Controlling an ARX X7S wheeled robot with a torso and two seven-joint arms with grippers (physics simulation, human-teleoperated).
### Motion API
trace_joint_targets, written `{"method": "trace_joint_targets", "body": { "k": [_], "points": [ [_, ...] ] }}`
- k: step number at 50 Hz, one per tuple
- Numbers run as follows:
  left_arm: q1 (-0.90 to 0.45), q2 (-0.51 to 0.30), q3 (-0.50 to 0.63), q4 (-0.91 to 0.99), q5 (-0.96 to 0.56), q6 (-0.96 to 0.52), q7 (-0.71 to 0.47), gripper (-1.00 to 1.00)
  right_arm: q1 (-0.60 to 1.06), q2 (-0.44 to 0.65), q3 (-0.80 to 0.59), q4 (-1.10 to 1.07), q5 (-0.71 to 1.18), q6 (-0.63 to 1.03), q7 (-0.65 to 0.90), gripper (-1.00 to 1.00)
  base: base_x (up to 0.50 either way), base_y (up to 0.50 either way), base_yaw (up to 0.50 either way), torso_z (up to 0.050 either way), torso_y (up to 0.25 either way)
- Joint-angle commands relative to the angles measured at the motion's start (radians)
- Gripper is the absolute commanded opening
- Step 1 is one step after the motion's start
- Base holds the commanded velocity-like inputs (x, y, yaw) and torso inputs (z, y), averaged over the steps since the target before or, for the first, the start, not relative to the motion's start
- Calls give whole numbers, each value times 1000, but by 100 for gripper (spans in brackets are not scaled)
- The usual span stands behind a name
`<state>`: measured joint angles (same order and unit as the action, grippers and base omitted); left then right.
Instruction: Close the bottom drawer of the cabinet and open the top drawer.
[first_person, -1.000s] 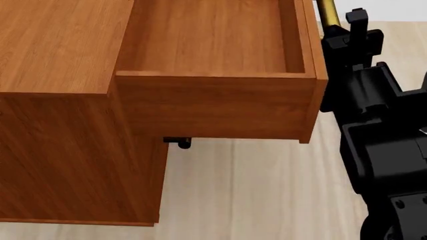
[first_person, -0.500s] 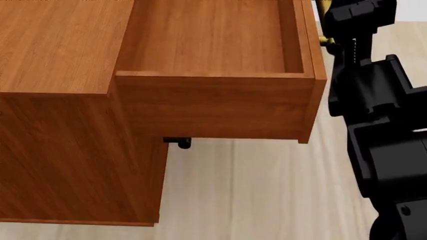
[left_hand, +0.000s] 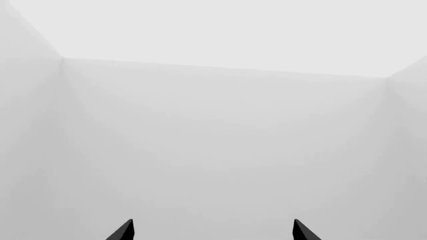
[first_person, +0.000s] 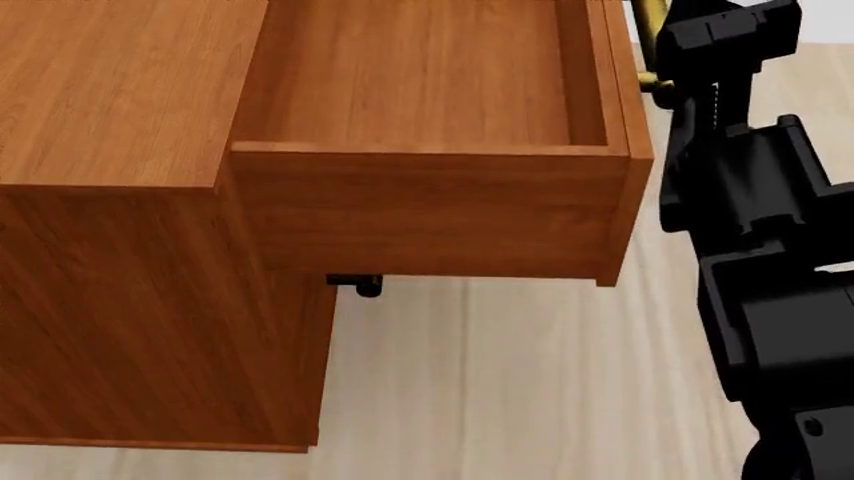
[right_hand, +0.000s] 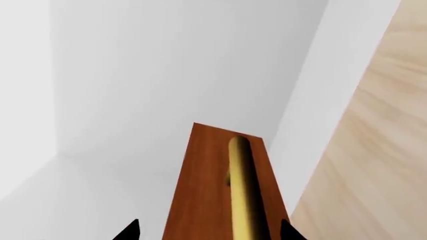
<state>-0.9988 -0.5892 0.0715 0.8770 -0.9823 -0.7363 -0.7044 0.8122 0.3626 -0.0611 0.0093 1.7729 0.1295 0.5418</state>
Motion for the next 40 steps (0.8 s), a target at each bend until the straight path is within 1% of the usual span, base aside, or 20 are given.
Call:
{"method": "trace_joint_targets", "body": {
  "k": [1,26,40],
  "points": [
    [1,-5,-2,-1,-6,4,-4,100,11,-2,10,10,-3,-8,-42,100,0,0,0,0,0],
    [-7,-5,10,0,-11,6,-14,100,-17,-2,13,91,-18,-31,-62,100,0,0,0,0,0],
    [-6,-11,7,-1,-16,12,-16,100,-24,12,25,83,-15,-39,-52,100,0,0,0,0,0]
  ]
}}
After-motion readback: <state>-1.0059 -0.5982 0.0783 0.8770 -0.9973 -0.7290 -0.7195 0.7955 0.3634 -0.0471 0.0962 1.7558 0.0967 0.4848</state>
